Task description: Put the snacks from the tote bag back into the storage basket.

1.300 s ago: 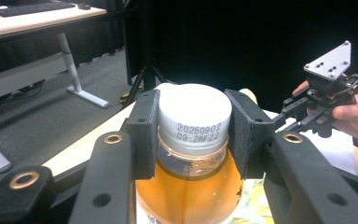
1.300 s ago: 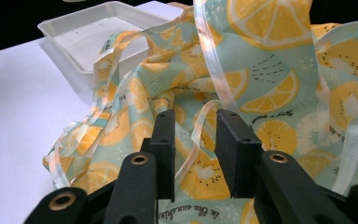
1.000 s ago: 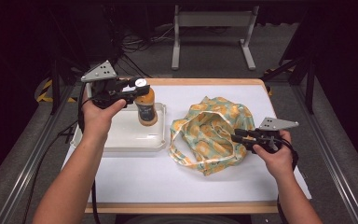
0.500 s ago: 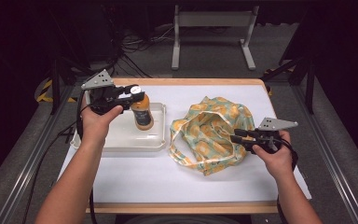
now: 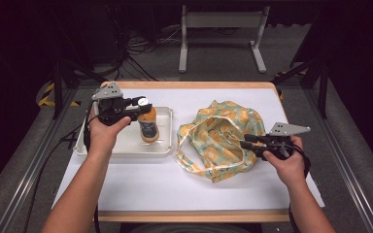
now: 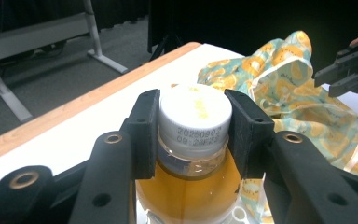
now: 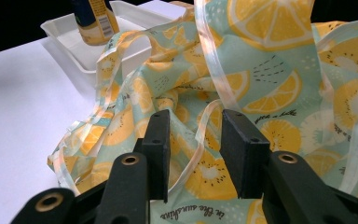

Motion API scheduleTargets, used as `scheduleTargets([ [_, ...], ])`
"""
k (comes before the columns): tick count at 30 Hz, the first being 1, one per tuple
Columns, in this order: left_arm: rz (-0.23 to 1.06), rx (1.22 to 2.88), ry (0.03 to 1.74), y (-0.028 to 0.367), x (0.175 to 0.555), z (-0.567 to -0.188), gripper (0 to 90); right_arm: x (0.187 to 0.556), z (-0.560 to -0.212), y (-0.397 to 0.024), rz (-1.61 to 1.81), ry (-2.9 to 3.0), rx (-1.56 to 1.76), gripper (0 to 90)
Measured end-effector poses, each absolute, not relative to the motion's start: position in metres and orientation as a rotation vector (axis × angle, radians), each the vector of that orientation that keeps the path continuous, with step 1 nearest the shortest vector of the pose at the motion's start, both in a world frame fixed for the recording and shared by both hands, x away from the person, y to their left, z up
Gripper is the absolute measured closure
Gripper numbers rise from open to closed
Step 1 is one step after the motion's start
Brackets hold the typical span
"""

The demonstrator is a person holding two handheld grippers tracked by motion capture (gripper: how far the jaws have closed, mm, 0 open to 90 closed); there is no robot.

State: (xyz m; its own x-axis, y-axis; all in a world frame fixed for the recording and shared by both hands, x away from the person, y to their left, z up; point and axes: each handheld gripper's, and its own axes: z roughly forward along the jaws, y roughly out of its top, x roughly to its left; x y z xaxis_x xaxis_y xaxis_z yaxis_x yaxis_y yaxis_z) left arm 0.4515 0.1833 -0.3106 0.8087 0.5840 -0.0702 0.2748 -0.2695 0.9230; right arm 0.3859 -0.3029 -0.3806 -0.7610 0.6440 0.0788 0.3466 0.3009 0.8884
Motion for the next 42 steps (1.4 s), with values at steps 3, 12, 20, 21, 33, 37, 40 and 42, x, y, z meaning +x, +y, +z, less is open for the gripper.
scheduleTargets([
  [3, 0.335, 1.877, 0.647, 0.182, 0.452, -0.314, 58.3, 0.386, -0.381, -0.303, 1.445, 2.281, 0.899, 63.7],
  [12, 0.288, 1.915, 0.636, 0.179, 0.451, -0.323, 58.3, 0.386, -0.382, -0.303, 1.444, 2.285, 0.902, 63.6],
  [20, 0.253, 1.959, 0.610, 0.174, 0.451, -0.328, 58.2, 0.387, -0.382, -0.302, 1.453, 2.289, 0.898, 63.4],
  [21, 0.255, 1.963, 0.606, 0.174, 0.451, -0.328, 58.2, 0.387, -0.382, -0.302, 1.453, 2.291, 0.899, 63.3],
  [33, 0.235, 2.002, 0.581, 0.167, 0.449, -0.330, 58.2, 0.387, -0.383, -0.302, 1.450, 2.292, 0.904, 63.2],
  [37, 0.240, 2.021, 0.577, 0.165, 0.448, -0.330, 58.1, 0.387, -0.383, -0.302, 1.454, 2.289, 0.905, 63.1],
  [40, 0.243, 2.038, 0.573, 0.163, 0.448, -0.331, 58.1, 0.387, -0.383, -0.302, 1.452, 2.290, 0.906, 63.1],
  [42, 0.254, 2.048, 0.567, 0.162, 0.447, -0.331, 58.1, 0.387, -0.384, -0.302, 1.451, 2.291, 0.906, 63.1],
])
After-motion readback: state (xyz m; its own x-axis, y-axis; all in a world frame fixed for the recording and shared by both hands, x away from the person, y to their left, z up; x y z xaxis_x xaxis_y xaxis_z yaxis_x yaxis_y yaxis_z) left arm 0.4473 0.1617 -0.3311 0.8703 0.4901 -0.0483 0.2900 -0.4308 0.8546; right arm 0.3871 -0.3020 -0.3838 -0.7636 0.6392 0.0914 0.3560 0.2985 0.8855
